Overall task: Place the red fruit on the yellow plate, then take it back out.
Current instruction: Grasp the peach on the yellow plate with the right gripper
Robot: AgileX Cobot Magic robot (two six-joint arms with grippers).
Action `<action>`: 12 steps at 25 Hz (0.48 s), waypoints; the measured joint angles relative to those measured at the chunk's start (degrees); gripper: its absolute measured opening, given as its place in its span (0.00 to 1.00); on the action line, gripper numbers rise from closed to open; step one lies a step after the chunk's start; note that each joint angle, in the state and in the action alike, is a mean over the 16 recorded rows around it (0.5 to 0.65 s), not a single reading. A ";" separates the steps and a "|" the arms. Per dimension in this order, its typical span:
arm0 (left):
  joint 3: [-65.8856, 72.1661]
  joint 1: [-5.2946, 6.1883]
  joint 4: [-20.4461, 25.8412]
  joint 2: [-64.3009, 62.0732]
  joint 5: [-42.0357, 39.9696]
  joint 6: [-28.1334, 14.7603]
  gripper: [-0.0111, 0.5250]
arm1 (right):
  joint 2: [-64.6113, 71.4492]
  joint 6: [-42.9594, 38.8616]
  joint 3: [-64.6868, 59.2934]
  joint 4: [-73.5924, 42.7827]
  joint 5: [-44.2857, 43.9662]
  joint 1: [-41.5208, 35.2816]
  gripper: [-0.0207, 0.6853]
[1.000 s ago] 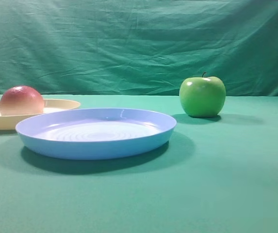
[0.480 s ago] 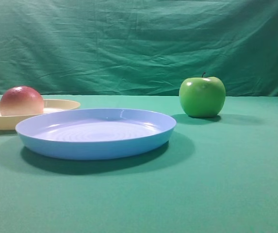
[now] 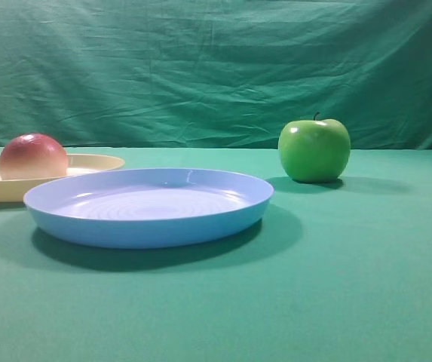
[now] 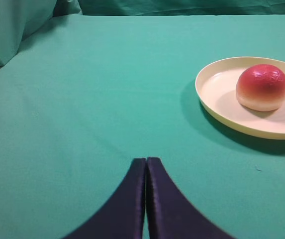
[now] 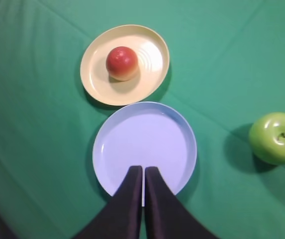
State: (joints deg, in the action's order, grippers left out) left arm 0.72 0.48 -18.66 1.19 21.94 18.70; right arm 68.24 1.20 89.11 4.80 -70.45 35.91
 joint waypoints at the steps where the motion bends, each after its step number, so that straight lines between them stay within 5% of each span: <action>1: 0.00 0.00 0.00 0.00 0.00 0.00 0.02 | -1.37 -0.54 -0.42 -0.67 -0.09 -0.36 0.03; 12: 0.00 0.00 0.00 0.00 0.00 0.00 0.02 | -20.17 -3.90 -14.13 -2.47 7.59 -11.84 0.03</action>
State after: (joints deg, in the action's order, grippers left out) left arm 0.72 0.48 -18.66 1.19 21.94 18.70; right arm 48.07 -2.70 74.97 2.33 -62.86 24.07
